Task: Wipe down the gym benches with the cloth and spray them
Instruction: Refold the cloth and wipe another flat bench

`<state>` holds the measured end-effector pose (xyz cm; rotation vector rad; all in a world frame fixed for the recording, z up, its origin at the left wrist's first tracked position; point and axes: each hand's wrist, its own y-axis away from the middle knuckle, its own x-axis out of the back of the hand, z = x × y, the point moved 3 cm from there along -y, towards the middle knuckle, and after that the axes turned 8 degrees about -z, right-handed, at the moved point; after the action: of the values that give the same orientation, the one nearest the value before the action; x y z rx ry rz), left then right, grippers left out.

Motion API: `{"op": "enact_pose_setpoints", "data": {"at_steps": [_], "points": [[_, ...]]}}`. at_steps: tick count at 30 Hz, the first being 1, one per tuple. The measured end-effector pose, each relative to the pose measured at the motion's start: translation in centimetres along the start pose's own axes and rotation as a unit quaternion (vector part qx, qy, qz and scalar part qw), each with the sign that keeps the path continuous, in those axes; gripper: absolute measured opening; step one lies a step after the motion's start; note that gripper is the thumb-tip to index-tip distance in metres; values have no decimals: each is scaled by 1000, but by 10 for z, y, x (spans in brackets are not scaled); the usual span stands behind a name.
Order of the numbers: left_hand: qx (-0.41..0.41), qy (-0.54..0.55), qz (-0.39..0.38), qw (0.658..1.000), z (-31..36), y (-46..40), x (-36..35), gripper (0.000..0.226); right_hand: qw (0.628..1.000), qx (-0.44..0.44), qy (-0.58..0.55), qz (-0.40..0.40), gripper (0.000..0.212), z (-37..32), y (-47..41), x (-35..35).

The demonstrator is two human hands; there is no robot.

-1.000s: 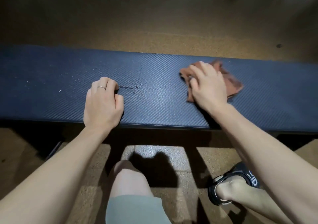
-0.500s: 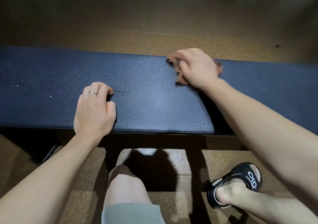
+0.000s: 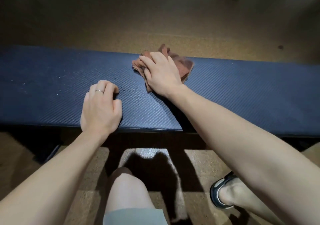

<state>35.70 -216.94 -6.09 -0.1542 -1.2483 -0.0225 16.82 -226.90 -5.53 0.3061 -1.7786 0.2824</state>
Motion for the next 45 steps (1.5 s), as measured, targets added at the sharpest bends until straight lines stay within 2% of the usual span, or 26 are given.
{"op": "enact_pose_setpoints", "data": {"at_steps": [2, 4, 7, 9, 12, 16, 19, 24, 31, 40, 45], "points": [[1, 3, -2, 1000, 0, 0, 0, 27, 999, 30, -10, -14, 46, 21, 14, 7], [-1, 7, 1, 1000, -1, 0, 0, 27, 1000, 13, -9, -2, 50, 60, 30, 16], [-1, 11, 2, 1000, -2, 2, 0, 26, 996, -85, -14, 37, 52, 123, 58, 27], [-1, 11, 4, 1000, -1, 1, 0, 26, 987, -148, -31, 48, 50, 140, 74, 32], [2, 11, 6, 1000, -1, 0, 0, 27, 984, -169, -31, 54, 50, 101, 104, 23], [-2, 14, 14, 1000, -1, 2, 1, 26, 997, -69, -23, 30, 52, 23, 166, 1], [0, 10, 11, 1000, 1, 2, 0, 23, 1000, 1, -14, 4, 51, -9, 182, -7], [11, 11, 13, 1000, 3, 2, 1, 24, 988, 150, 7, -39, 49, -8, 138, -5], [35, 51, 20, 998, 2, 4, 2, 31, 971, 232, 17, -47, 44, -22, 10, -12], [47, 58, 13, 997, 1, 5, 2, 26, 978, 196, -3, -65, 43, -63, -89, -15], [50, 52, 6, 997, 1, 1, 3, 27, 987, 124, -52, -83, 35, 0, -88, 3]]}}
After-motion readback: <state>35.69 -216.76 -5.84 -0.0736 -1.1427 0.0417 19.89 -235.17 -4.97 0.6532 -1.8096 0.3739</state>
